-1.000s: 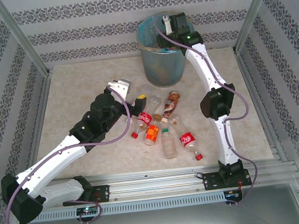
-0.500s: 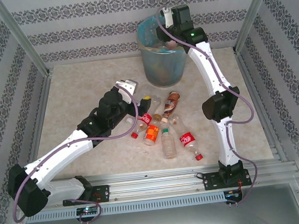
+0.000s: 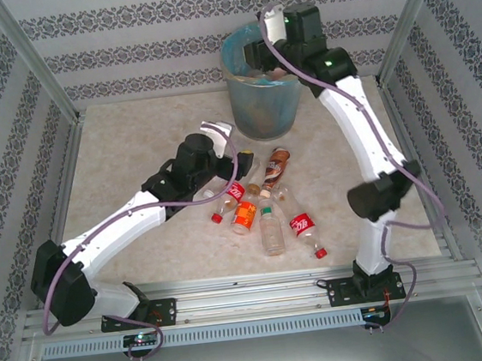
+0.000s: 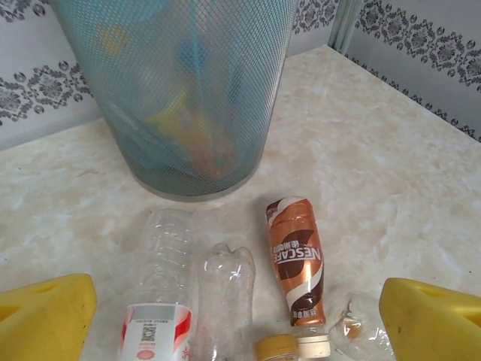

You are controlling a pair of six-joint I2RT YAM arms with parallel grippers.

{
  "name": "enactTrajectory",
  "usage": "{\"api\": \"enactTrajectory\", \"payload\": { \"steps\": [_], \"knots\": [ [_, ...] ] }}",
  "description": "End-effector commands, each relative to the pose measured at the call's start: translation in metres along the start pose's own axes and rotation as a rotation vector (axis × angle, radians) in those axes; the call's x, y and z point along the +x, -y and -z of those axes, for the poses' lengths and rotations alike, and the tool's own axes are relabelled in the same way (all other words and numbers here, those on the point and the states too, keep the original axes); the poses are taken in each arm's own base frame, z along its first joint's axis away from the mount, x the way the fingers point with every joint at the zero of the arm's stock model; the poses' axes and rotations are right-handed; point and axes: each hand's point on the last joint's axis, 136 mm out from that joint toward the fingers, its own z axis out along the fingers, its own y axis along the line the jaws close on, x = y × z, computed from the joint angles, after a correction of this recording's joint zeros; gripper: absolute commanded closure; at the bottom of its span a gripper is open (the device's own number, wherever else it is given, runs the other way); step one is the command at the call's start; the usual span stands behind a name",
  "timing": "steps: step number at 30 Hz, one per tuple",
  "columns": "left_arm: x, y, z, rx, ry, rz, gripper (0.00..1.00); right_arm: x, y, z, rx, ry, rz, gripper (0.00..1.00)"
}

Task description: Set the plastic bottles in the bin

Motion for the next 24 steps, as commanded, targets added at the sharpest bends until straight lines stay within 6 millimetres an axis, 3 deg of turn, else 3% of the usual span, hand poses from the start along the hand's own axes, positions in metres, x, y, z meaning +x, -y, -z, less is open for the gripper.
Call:
{"api": "enactTrajectory", "payload": {
  "steps": [1,7,13,17,24],
  "knots": [
    [-0.001,0.002,-0.004,0.025,-0.033,0.032,0.04,-0.015,-0.004,0.043,0.01,0.098,0.019,0.56],
    [0.011,0.013,-0.02,0.066,-0.13,-0.008,0.08,0.026,0.003,0.093,0.072,0.091,-0.008,0.54],
    [0.023,0.03,-0.028,0.123,-0.193,-0.03,0.1,0.087,0.028,0.134,0.189,0.033,-0.066,0.53],
    [0.033,0.041,-0.033,0.146,-0.238,-0.049,0.11,0.123,0.042,0.15,0.235,-0.005,-0.115,0.53],
    [0.052,0.071,-0.037,0.233,-0.327,-0.082,0.12,0.148,0.049,0.166,0.266,-0.052,-0.141,0.53]
  ]
}}
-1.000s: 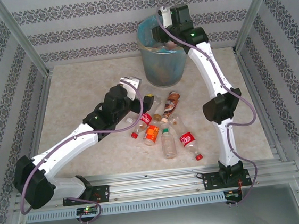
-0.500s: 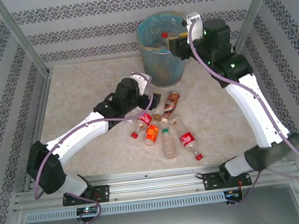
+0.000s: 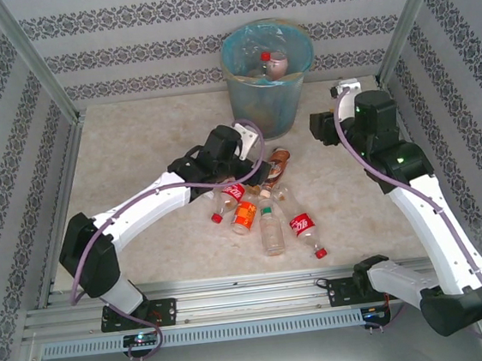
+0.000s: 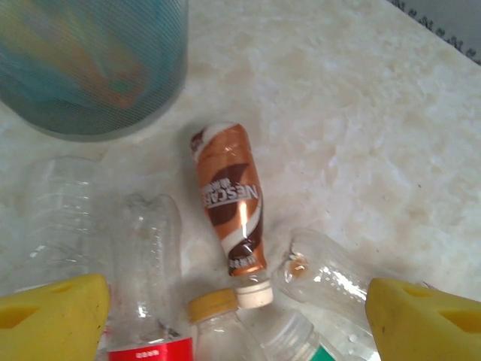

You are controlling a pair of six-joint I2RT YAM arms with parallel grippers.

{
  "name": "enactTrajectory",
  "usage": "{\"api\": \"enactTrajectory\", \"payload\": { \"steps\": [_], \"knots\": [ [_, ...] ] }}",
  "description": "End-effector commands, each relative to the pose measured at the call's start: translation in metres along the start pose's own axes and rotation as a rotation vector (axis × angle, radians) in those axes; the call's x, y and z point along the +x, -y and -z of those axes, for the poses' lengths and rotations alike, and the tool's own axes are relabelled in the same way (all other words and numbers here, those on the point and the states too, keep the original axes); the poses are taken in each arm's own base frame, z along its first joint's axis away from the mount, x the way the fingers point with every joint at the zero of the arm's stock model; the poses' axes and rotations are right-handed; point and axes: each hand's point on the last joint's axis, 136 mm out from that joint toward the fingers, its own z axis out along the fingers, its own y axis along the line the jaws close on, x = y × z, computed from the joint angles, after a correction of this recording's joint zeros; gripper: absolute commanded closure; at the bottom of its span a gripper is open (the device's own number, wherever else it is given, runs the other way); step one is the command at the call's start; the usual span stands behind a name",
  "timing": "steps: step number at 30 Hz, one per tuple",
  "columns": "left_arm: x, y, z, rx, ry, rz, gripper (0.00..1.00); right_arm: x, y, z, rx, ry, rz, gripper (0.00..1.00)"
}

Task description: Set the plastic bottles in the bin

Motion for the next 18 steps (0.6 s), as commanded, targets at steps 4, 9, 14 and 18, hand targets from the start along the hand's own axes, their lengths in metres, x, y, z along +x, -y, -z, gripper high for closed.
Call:
{"api": "enactTrajectory", "payload": {
  "steps": [4,9,14,18],
  "knots": [
    [0.023,0.039,-0.009,0.103,-0.122,-0.076,0.12,0.019,0.013,0.012,0.051,-0.038,-0.02,0.52],
    [0.041,0.06,-0.017,0.165,-0.186,-0.093,0.13,0.036,0.023,0.02,0.089,-0.054,-0.031,0.51],
    [0.058,0.08,-0.026,0.221,-0.248,-0.112,0.14,0.049,0.03,0.024,0.107,-0.063,-0.053,0.51],
    [0.071,0.093,-0.031,0.254,-0.295,-0.142,0.15,0.05,0.032,0.027,0.115,-0.057,-0.057,0.51]
  ]
}}
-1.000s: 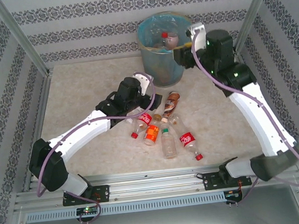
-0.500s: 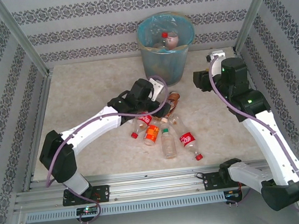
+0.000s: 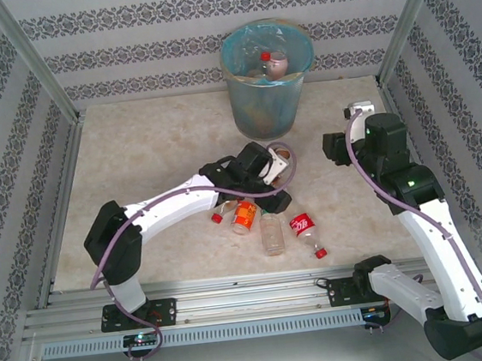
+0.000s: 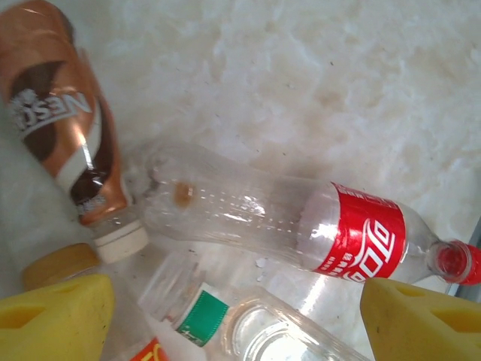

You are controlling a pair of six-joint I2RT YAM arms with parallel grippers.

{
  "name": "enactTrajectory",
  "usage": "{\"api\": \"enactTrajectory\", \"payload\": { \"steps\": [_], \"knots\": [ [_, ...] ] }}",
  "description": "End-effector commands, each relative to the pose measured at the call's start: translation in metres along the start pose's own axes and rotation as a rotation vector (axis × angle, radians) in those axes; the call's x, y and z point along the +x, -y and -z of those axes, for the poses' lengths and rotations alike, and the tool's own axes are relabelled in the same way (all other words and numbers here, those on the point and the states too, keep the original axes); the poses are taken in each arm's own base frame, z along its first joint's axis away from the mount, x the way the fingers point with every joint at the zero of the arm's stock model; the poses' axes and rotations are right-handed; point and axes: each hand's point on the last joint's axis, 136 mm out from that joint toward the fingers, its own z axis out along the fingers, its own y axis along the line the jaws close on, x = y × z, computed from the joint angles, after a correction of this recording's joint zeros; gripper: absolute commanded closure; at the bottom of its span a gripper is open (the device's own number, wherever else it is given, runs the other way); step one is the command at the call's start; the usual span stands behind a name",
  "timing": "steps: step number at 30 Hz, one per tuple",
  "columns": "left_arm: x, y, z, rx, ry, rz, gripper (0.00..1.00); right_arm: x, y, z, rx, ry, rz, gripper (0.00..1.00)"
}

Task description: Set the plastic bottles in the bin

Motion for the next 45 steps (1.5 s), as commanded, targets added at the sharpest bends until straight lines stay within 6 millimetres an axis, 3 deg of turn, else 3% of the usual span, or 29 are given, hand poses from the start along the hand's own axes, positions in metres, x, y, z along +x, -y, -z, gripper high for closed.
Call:
{"api": "enactTrajectory", "payload": {
  "steps": [1,9,18,33,45],
  "knots": [
    [0.008,0.022,-0.004,0.057,-0.055,-0.047,0.15,0.003,0.009,0.003,0.037,0.006,-0.023,0.51],
    [0.029,0.039,-0.023,0.104,-0.152,-0.075,0.18,-0.001,0.017,0.017,0.08,0.055,-0.021,0.51],
    [0.021,0.032,-0.022,0.06,-0.127,-0.065,0.19,-0.001,0.019,0.024,0.075,0.132,-0.031,0.51],
    [0.008,0.006,-0.026,-0.018,-0.125,-0.027,0.2,-0.001,0.009,-0.037,0.022,0.088,0.038,0.5],
    [0.0,-0.019,-0.024,-0.011,-0.117,0.147,0.22,-0.014,0.01,-0.032,0.028,0.123,0.084,0.49]
  ]
}}
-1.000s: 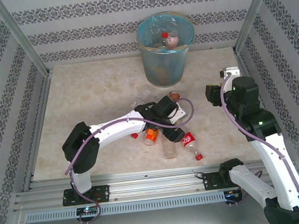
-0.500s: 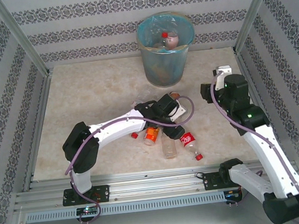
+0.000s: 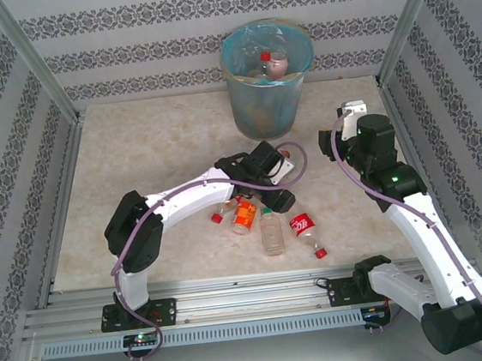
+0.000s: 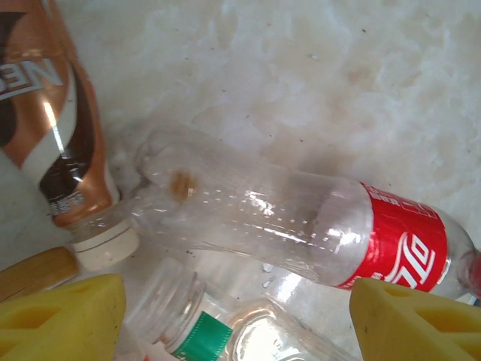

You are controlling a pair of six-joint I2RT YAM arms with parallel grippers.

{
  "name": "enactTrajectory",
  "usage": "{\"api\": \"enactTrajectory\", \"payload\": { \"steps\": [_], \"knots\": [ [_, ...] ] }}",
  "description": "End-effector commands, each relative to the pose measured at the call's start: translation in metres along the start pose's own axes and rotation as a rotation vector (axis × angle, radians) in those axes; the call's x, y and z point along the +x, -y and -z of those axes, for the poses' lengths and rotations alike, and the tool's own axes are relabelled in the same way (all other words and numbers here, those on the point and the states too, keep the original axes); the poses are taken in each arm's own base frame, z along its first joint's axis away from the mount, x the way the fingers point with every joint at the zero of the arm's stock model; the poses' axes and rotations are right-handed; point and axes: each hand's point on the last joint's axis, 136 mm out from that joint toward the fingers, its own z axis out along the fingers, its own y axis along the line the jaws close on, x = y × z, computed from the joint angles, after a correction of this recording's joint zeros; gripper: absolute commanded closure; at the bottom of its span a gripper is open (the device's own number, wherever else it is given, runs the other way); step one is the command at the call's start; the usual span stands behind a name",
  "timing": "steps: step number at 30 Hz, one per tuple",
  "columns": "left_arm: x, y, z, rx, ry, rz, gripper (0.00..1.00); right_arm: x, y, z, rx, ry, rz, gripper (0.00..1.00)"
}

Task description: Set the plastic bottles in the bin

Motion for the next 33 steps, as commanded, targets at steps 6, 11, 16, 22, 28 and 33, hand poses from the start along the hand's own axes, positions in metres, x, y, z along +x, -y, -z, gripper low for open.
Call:
{"api": "enactTrajectory", "payload": {
  "steps": [6,11,16,22,28,33],
  "knots": [
    [0.003,-0.015,-0.002,0.016,-0.077,0.162,0.23,-0.036,0.0,0.01,-0.01,0.107,0.031,0.49],
    [0.009,-0.009,-0.007,0.053,-0.158,0.157,0.33,-0.041,-0.001,0.01,-0.018,0.109,0.036,0.49],
    [0.0,0.019,0.002,0.166,-0.132,-0.005,0.28,-0.037,0.002,0.014,-0.002,0.113,0.033,0.49],
    [0.001,0.014,0.01,0.135,-0.06,-0.67,0.18,-0.047,0.005,0.03,0.018,0.16,0.065,0.49],
    [-0.009,0.033,-0.003,0.196,0.053,-1.153,0.12,-0.068,0.0,0.048,-0.004,0.221,0.094,0.49],
    [0.0,0.046,-0.031,0.248,0.009,-1.289,0.13,-0.079,-0.003,0.062,-0.014,0.253,0.108,0.49]
  ]
}}
